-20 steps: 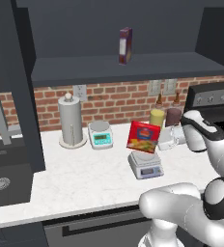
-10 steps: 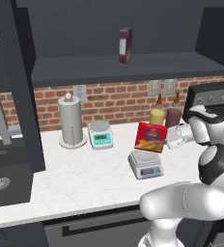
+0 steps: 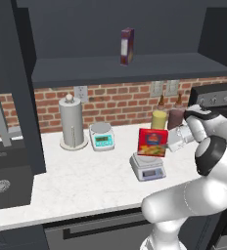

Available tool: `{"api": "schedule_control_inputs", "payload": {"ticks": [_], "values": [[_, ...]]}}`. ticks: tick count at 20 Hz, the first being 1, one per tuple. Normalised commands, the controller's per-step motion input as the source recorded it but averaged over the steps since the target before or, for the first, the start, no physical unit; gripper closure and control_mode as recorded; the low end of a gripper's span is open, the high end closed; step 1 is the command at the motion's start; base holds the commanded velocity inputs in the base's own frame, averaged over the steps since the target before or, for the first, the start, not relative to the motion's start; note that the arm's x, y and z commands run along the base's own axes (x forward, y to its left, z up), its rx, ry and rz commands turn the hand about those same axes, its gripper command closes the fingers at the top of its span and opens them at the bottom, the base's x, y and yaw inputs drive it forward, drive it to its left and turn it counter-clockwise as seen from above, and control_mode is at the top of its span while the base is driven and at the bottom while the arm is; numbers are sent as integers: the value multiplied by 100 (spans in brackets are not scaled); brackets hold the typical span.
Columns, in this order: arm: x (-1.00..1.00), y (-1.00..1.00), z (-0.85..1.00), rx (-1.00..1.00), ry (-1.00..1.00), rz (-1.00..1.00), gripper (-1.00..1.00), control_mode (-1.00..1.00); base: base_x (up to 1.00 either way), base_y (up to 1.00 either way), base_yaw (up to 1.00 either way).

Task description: Pick the boxed food and place it on the digital scale for weighing, and close the cabinet.

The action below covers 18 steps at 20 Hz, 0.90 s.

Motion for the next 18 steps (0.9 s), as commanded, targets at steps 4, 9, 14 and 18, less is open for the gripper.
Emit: {"api": "schedule_control_inputs", "payload": {"ticks": [4,9,14,18], "values": [[0,22,-27,-7,0,0,100,-100,0,0,0],[-18,28,-16,-2,0,0,100,-100,0,0,0],[-43,4,0,0,-3,2,100,-100,0,0,0],[-19,4,0,0,-6,0,100,-100,0,0,0]]}}
